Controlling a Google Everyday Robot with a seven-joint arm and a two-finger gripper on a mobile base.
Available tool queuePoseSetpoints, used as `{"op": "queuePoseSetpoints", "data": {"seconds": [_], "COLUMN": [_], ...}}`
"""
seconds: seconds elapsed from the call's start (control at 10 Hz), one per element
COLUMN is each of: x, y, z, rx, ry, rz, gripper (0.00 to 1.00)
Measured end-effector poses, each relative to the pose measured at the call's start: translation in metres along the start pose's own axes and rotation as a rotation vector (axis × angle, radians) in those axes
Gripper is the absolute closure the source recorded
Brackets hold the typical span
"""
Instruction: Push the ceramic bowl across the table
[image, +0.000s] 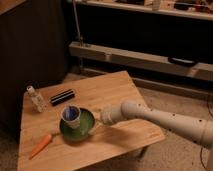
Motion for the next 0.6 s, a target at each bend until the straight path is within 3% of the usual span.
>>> {"op": "queuePoseSetpoints", "data": {"seconds": [0.2, 0.4, 0.6], "x": [0.021, 0.031, 0.026], "y": [0.002, 0.013, 0.02], "z": [-0.019, -0.008, 0.004], "rx": [0.009, -0.001, -0.002], "ry": [0.003, 0.004, -0.004], "rz": [0.021, 0.026, 0.027], "gripper": [0.21, 0.21, 0.21]}}
